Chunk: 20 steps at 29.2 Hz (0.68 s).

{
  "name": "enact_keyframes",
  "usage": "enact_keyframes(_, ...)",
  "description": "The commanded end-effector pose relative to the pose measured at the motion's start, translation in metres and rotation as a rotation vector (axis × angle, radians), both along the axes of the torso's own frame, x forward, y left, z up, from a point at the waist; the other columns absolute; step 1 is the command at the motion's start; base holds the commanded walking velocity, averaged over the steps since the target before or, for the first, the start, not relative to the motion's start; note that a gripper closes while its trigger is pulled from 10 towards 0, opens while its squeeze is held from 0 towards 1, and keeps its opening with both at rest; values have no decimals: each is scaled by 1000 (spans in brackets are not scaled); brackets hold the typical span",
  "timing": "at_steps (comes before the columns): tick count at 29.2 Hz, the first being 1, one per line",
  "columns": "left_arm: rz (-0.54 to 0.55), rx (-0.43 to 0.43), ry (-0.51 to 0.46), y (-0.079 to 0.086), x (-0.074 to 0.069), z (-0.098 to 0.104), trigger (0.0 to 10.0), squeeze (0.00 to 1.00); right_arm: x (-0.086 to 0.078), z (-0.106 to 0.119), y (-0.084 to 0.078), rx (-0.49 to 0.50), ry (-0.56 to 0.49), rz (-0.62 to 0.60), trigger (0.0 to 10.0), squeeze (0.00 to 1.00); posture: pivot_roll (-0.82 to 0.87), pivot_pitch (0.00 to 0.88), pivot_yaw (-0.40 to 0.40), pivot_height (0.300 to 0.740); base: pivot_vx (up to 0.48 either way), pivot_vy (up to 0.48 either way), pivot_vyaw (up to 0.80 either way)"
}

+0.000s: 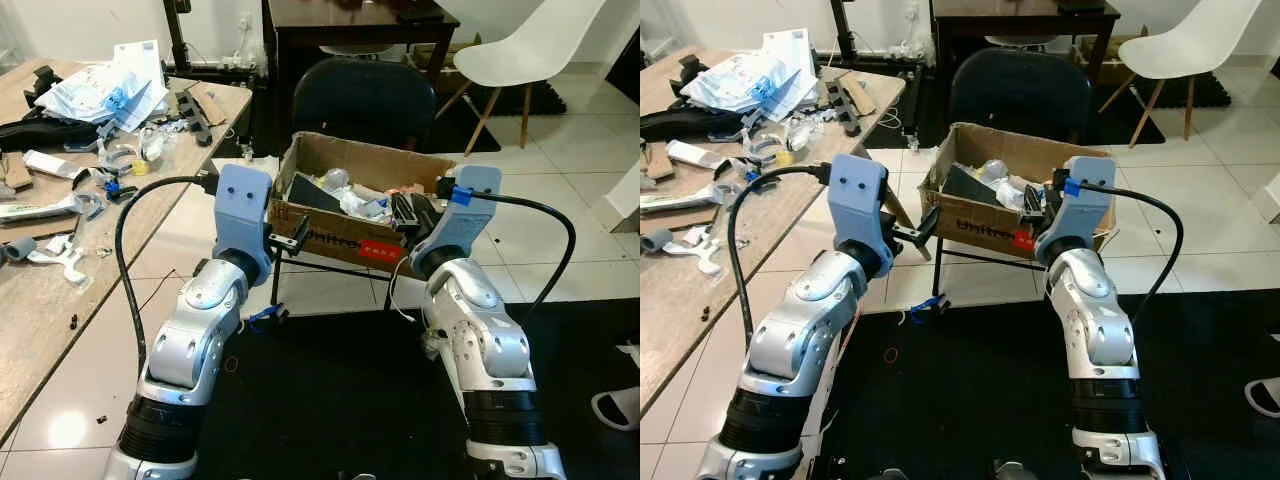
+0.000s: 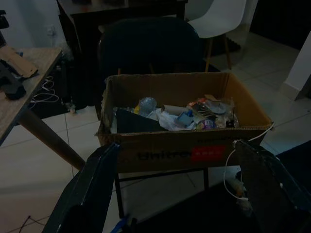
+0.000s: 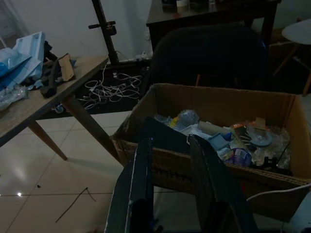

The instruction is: Picking trash to rubbish bin

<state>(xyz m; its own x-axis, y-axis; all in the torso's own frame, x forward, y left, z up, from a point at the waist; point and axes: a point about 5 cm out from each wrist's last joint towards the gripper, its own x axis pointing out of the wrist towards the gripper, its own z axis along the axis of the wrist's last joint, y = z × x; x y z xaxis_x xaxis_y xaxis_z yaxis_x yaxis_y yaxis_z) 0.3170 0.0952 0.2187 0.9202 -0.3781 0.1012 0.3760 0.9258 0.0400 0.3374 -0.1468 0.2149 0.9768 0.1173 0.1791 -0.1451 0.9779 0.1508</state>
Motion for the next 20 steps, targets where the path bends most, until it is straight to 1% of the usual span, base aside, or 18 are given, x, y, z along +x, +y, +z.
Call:
enact_keyframes(1, -7, 11, -2, 1, -2, -1, 10000, 0, -2, -4, 0, 9, 21, 3, 10000, 0, 22, 139, 28, 740, 0, 0, 0)
enact_keyframes(7, -9, 17, -3, 0, -1, -1, 10000, 0, -3, -6, 0, 7, 24, 2, 10000, 0, 22, 144, 31, 740, 0, 0, 0)
enact_keyframes(16, 13, 27, -6, 4, 3, 1, 10000, 0, -2, -6, 3, 4, 29, -2, 10000, 0, 27, 166, 40, 740, 0, 0, 0)
enact_keyframes(18, 18, 37, 10, 3, 3, -2, 10000, 0, -3, -11, 2, -7, 55, -10, 10000, 0, 27, 166, 40, 740, 0, 0, 0)
enact_keyframes(20, 18, 37, 10, 3, 3, -2, 10000, 0, -3, -11, 2, -7, 55, -10, 10000, 0, 27, 166, 40, 740, 0, 0, 0)
